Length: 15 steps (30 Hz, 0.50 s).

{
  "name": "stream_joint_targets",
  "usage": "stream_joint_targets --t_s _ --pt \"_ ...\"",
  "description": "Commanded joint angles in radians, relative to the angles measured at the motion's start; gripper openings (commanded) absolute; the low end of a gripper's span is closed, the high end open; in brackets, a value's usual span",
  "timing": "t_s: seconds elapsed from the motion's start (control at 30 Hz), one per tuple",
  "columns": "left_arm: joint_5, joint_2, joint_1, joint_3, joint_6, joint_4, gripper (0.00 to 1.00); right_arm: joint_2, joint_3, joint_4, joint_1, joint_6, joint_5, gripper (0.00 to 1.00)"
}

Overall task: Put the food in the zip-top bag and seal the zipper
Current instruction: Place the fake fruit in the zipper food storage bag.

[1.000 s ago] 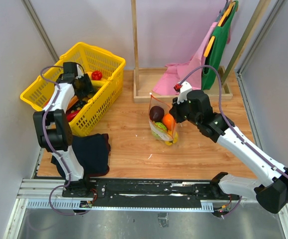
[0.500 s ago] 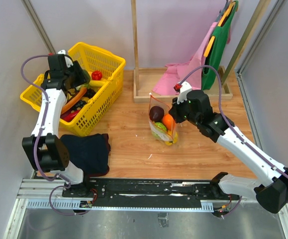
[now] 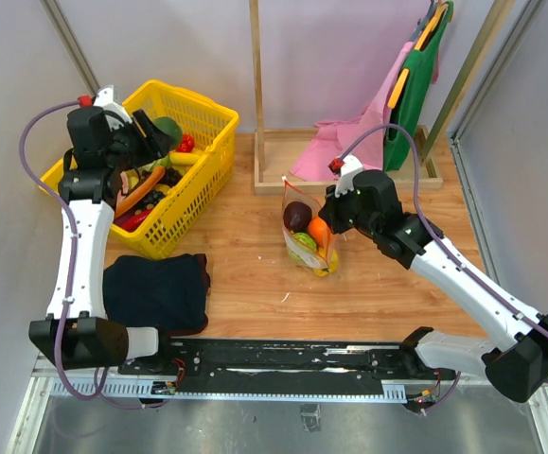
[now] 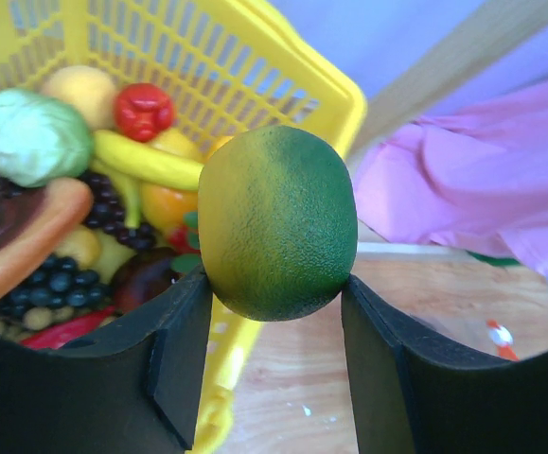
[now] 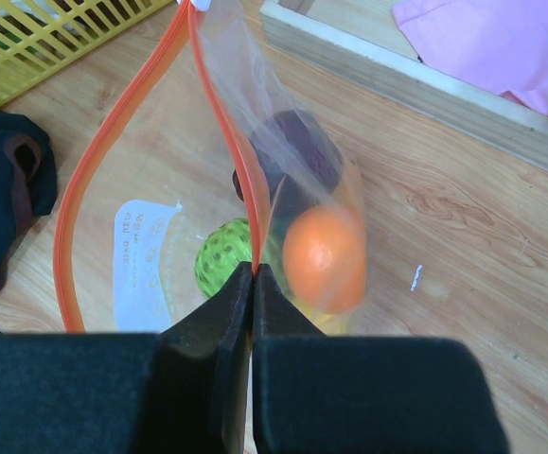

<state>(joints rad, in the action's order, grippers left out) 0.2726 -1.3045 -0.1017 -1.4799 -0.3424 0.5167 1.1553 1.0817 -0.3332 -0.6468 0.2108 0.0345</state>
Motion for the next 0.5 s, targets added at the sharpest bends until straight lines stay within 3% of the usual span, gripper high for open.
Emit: stream_joint_targets --t_s 0.0,0.47 --pt "0.123 0.066 0.087 0.029 -0.004 -0.031 0.32 0.007 0.031 0.025 0.015 0.016 0.014 0.01" --pt "0.206 0.2 0.408 0.161 -0.141 -0.125 0.32 0.005 0.031 0.049 0.015 0.032 0.022 0.01"
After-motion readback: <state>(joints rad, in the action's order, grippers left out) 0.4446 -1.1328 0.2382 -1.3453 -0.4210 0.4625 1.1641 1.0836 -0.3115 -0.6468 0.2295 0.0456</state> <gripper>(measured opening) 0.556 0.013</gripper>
